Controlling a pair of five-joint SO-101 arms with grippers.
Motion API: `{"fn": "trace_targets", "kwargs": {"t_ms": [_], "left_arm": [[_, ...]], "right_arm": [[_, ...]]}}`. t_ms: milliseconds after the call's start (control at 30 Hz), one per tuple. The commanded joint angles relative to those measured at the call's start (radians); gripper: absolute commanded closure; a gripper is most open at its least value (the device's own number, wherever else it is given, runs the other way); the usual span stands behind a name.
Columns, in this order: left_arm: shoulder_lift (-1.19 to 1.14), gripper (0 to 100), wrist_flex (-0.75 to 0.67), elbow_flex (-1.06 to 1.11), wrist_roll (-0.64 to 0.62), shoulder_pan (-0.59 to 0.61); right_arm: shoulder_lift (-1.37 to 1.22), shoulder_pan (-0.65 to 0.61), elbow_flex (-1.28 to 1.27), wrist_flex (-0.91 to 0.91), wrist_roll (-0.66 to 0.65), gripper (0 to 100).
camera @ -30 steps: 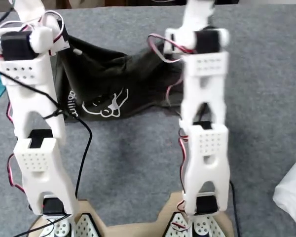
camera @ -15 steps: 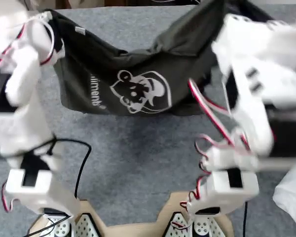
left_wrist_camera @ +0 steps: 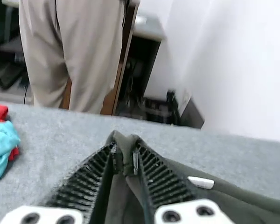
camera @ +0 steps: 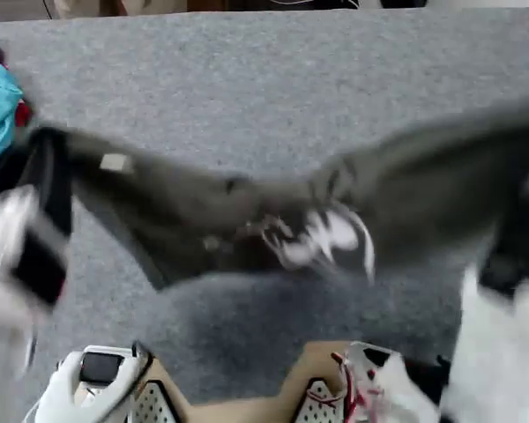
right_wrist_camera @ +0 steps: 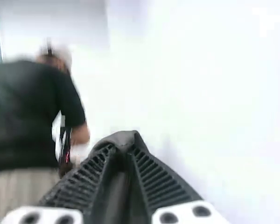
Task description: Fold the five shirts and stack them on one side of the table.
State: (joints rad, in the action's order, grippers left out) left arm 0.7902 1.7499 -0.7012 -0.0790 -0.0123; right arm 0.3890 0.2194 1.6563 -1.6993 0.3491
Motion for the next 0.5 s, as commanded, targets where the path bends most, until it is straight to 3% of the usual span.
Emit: {"fn": "trace_targets", "kwargs": {"t_ms": [0, 233, 467], "left_arm": [[0.14, 98, 0.009, 0.068, 0.046, -0.003], [0.179, 98, 0.008, 0.091, 0.084, -0.005], [0.038, 98, -0.06, 0.368, 0.086, -0.006]], "right_arm": [[0.047, 0.028, -0.01, 0.087, 0.0, 99.5], [-0.008, 0.025, -0.07, 0.124, 0.008, 99.5], [-0.211, -0.01, -0.455, 0.167, 0.006, 99.5]]}}
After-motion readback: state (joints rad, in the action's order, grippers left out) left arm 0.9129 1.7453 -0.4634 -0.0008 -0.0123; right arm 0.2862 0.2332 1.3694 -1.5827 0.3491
